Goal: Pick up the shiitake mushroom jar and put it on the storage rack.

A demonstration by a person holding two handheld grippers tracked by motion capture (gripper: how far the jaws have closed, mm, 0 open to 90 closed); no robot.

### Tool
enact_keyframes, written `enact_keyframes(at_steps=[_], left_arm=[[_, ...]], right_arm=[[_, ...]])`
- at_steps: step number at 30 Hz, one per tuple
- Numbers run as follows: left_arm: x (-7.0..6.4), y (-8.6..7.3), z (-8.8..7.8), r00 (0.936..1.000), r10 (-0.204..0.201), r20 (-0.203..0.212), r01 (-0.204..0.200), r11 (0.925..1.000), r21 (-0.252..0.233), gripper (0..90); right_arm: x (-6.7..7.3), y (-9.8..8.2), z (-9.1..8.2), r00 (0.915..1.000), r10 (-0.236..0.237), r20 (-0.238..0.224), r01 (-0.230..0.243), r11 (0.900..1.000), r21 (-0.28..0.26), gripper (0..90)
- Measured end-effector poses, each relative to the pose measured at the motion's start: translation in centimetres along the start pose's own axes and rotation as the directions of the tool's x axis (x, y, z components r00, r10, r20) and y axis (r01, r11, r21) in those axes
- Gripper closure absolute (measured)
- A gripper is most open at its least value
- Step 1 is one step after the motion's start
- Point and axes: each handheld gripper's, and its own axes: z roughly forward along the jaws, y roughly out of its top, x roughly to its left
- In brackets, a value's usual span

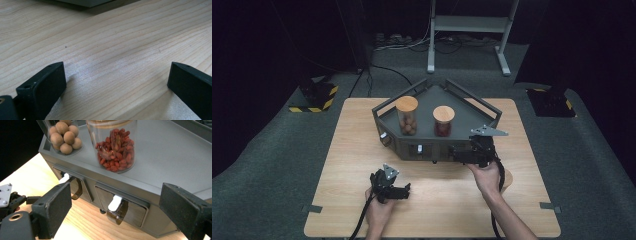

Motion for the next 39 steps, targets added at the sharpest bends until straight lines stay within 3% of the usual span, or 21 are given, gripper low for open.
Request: enact_keyframes(at_steps=[23, 31, 39], left_arm=[[0.0, 0.0, 0.0, 1.0000, 0.001, -0.001, -0.001, 1.0000, 0.000, 2.0], [0.0, 0.0, 0.0, 1.0000, 0.001, -0.001, -0.001, 1.0000, 0.001, 2.0], [0.0, 0.0, 0.0, 1.0000, 0.001, -0.001, -0.001, 1.0000, 0.001, 2.0]], right_arm=[[-1.3, -1.8, -1.3, 0.9995, -0.030, -0.010, 0.030, 1.000, 0.001, 11.0], [-1.6, -2.3, -1.8, 0.9963, -0.081, 0.029, 0.081, 0.997, 0.006, 10.8], [-2.2, -2.8, -2.1, 0.9969, -0.073, 0.030, 0.073, 0.997, 0.006, 10.2]])
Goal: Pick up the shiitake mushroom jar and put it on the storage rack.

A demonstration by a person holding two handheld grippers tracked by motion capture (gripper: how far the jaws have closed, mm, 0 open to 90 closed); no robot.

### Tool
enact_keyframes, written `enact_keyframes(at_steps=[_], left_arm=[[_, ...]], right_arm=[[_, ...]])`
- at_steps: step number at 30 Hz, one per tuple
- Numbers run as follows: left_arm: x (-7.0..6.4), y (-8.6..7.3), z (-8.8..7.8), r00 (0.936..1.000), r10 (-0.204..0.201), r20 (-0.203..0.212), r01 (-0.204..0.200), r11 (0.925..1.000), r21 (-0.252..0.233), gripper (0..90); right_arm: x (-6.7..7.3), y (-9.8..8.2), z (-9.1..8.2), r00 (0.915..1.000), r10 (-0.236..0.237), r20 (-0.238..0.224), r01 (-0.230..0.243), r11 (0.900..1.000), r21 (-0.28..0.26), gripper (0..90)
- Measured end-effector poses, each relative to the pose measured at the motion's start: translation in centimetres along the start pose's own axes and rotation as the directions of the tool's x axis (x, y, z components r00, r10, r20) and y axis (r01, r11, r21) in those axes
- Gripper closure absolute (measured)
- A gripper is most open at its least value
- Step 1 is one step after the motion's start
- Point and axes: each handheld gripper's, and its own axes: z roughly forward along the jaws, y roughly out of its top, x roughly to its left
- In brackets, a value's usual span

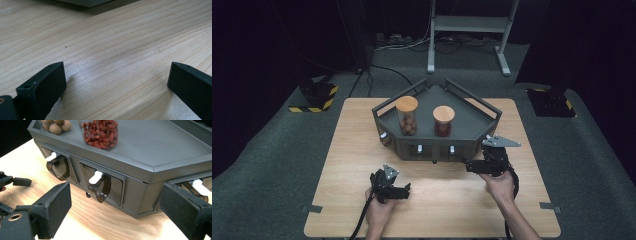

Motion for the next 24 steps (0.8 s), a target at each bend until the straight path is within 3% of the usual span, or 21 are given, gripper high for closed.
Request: enact_keyframes(at_steps=[24], left_arm=[[0.0, 0.0, 0.0, 1.0000, -0.001, 0.000, 0.001, 1.0000, 0.000, 2.0]], right_arm=[[-1.3, -1.1, -0.8, 0.9999, 0.011, 0.005, -0.010, 1.000, -0.023, 7.8]])
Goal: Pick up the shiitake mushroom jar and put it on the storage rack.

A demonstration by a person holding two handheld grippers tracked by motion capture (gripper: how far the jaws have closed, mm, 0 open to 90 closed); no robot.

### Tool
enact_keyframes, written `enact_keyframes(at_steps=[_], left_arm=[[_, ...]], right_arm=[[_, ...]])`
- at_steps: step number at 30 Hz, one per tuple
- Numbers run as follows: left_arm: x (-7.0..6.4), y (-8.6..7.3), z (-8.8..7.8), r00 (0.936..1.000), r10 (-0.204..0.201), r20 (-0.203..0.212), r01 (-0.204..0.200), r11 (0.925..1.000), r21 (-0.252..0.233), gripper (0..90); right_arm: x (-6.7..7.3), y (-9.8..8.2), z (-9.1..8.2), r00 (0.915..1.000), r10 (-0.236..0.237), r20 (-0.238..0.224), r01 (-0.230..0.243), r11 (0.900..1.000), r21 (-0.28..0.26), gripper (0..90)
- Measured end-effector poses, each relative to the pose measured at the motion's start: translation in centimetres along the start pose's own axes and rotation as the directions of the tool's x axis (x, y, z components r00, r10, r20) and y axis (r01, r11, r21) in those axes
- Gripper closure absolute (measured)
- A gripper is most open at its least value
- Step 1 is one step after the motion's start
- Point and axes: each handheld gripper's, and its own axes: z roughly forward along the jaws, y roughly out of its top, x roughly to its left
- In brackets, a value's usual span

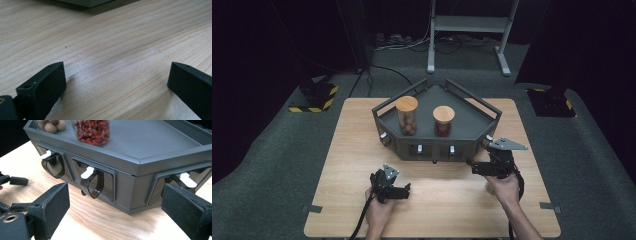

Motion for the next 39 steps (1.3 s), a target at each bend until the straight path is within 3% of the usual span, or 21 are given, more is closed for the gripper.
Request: enact_keyframes(at_steps=[10, 30, 39], left_arm=[[0.0, 0.0, 0.0, 1.0000, 0.000, 0.000, 0.000, 1.0000, 0.000, 2.0], [0.0, 0.0, 0.0, 1.0000, 0.000, 0.000, 0.000, 1.0000, 0.000, 2.0], [0.0, 0.0, 0.0, 1.0000, 0.001, -0.001, -0.001, 1.0000, 0.001, 2.0]], right_arm=[[-0.9, -0.9, -0.6, 0.9997, 0.024, 0.008, -0.024, 1.000, -0.003, 7.8], [-1.2, -1.7, -0.9, 0.9998, 0.010, 0.020, -0.009, 1.000, -0.010, 7.9], [-1.8, -2.8, -1.1, 0.9994, 0.033, 0.015, -0.032, 0.999, -0.022, 8.1]])
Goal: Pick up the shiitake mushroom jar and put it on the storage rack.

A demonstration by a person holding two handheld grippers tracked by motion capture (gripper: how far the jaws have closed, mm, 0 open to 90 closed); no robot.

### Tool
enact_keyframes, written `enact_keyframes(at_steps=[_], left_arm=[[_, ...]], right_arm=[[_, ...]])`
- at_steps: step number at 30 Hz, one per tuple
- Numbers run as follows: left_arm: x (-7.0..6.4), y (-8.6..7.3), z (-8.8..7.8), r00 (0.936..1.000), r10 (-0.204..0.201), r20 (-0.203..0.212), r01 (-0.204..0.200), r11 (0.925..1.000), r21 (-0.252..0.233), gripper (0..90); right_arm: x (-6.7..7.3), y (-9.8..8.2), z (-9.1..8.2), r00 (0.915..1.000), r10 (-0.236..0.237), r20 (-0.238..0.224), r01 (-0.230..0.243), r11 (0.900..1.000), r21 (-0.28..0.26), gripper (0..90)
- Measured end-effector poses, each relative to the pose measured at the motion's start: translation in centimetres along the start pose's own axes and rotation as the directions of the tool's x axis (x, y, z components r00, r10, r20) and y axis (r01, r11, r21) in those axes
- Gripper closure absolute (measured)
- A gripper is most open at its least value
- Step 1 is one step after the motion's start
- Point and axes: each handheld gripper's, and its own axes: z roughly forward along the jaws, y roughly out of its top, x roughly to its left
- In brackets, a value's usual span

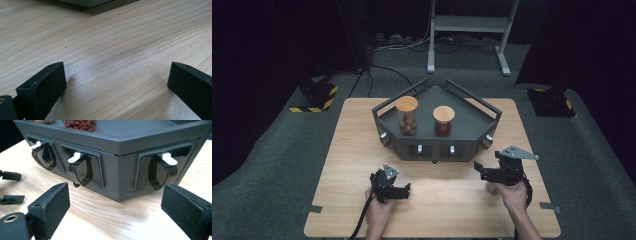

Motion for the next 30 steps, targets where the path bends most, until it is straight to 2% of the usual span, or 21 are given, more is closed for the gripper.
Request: enact_keyframes(at_steps=[6, 10, 30], left_arm=[[0.0, 0.0, 0.0, 1.0000, 0.000, 0.000, 0.000, 1.0000, 0.000, 2.0], [0.0, 0.0, 0.0, 1.0000, 0.000, 0.000, 0.000, 1.0000, 0.000, 2.0], [0.0, 0.0, 0.0, 1.0000, 0.000, 0.000, 0.000, 1.0000, 0.000, 2.0]], right_arm=[[-0.3, -0.6, 0.0, 0.9998, 0.018, -0.002, -0.018, 1.000, -0.005, 8.2], [-0.4, -0.9, -0.1, 1.0000, 0.004, 0.007, -0.004, 1.000, -0.005, 8.2], [-0.6, -2.3, -0.5, 0.9997, 0.000, 0.026, 0.000, 1.000, -0.020, 8.1]])
